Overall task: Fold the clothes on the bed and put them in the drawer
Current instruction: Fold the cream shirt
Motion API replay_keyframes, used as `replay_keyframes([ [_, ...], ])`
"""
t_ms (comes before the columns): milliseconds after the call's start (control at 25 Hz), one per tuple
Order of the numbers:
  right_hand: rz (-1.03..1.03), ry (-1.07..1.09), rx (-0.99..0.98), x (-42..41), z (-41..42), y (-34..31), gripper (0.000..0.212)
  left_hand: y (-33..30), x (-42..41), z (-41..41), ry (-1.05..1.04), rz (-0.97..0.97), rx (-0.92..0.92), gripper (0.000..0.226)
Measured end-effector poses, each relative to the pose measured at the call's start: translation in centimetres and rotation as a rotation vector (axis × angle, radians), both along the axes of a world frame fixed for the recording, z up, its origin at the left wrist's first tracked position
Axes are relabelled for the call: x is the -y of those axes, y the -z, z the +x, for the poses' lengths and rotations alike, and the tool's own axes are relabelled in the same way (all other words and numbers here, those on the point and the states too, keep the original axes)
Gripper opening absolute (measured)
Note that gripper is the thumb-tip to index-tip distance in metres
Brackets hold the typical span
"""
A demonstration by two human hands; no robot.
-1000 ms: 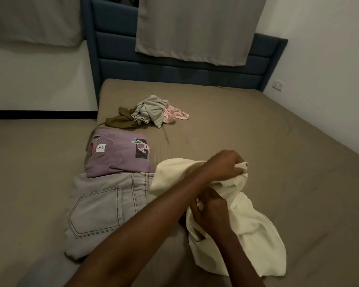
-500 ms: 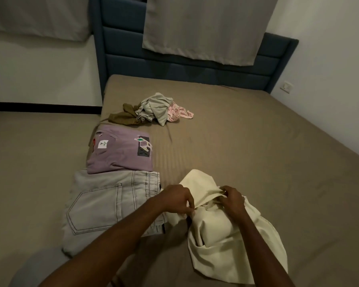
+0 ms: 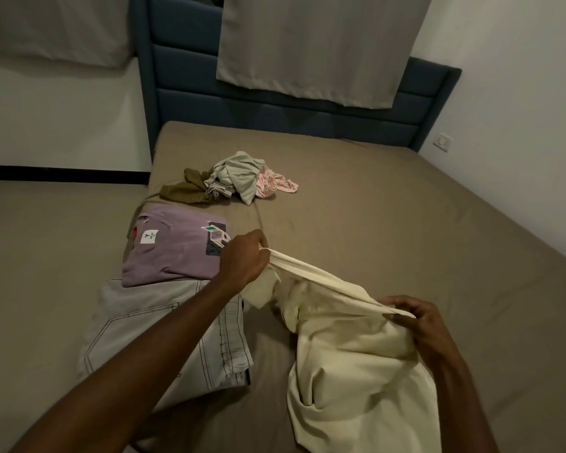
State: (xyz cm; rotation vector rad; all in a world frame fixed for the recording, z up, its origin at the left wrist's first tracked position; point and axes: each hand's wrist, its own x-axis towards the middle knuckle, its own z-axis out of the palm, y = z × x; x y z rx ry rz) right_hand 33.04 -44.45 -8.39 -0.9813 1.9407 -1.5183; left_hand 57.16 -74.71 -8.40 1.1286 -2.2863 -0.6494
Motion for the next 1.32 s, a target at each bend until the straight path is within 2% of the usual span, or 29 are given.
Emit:
replay_keyframes([
  [80, -0.056, -0.001, 0.021, -1.6, -0.3, -0.8, 0.027, -1.6, 0.6, -0.7, 0.071, 0.218, -0.275, 0.021],
  [120, -0.130, 0.018, 0.051, -2.1, -0.2, -1.1, 0.023, -2.5, 0.6, -1.0, 0.086, 0.245, -0.360, 0.022],
  [200, -0.297, 0.011, 0.214, -2.7, -0.1, -1.6, 0.020, -4.1, 0.6, -2.2, 0.022, 0.108, -0.405, 0.011],
  [280, -0.321, -0.011, 0.306, -2.4, 0.0, -2.0, 0.022, -5.2, 0.6, -3.5, -0.137, -0.227, -0.233, 0.018],
  [320, -0.246, 0.017, 0.259, -2.0, -0.2, -1.5, 0.022, -5.3, 0.2, -4.0, -0.180, -0.355, -0.079, 0.025],
  [400, 0.034, 0.160, -0.015, -1.4, -1.4, 1.2, 0.020, -4.3, -1.6, -4.7, -0.144, -0.380, 0.183, 0.029],
  [480, 0.448, 0.275, -0.260, -1.5, -2.0, 4.6, 0.023, -0.8, -4.2, -4.7, 0.013, -0.159, 0.298, 0.039],
  [560, 0.707, 0.325, -0.368, -2.1, -1.4, 7.3, 0.033, 4.1, -7.2, -3.8, 0.156, 0.157, 0.336, 0.071],
  [600, 0.794, 0.355, -0.472, -2.1, -0.8, 7.9, 0.034, 6.1, -8.6, -3.1, 0.229, 0.283, 0.332, 0.080],
  [680, 0.806, 0.347, -0.775, -1.5, 0.6, 8.0, 0.051, 9.2, -10.1, -1.9, 0.419, 0.486, 0.301, 0.074],
  [720, 0.739, 0.249, -0.865, -0.9, 1.0, 7.9, 0.063, 9.9, -10.4, -1.6, 0.517, 0.586, 0.271, 0.075],
  [760, 0.685, 0.103, -0.923, -0.3, 1.3, 7.8, 0.071, 10.2, -10.2, -1.2, 0.591, 0.669, 0.235, 0.085],
  [800, 0.685, -0.045, -0.927, 0.5, 1.7, 7.4, 0.072, 10.3, -9.7, -1.0, 0.626, 0.730, 0.212, 0.092],
  [840, 0.695, -0.172, -0.918, 1.2, 2.0, 7.1, 0.072, 10.0, -9.2, -0.8, 0.643, 0.769, 0.181, 0.089],
  [920, 0.665, -0.274, -0.838, 1.6, 2.7, 6.1, 0.083, 9.2, -8.4, -0.5, 0.678, 0.843, 0.094, 0.069],
  [1000, 0.574, -0.301, -0.732, 1.5, 3.2, 4.9, 0.104, 7.4, -8.0, -0.1, 0.689, 0.983, -0.102, 0.056],
  [1120, 0.635, -0.378, -0.641, 1.0, 4.4, 3.6, 0.144, 4.8, -7.0, 0.5, 0.591, 1.153, -0.353, 0.052],
  [1200, 0.599, -0.328, -0.471, 0.7, 5.4, 4.0, 0.167, 3.4, -6.8, 0.1, 0.479, 1.076, -0.389, 0.042],
  [1240, 0.569, -0.263, -0.428, 0.8, 6.0, 4.4, 0.171, 2.7, -6.9, -0.1, 0.418, 0.980, -0.403, 0.034],
  [1280, 0.534, -0.198, -0.420, 0.7, 6.8, 4.7, 0.167, 1.9, -7.2, -0.3, 0.354, 0.878, -0.417, 0.027],
  [1320, 0.480, -0.133, -0.413, 0.7, 7.5, 5.2, 0.149, 1.0, -7.7, -0.6, 0.297, 0.789, -0.435, 0.027],
])
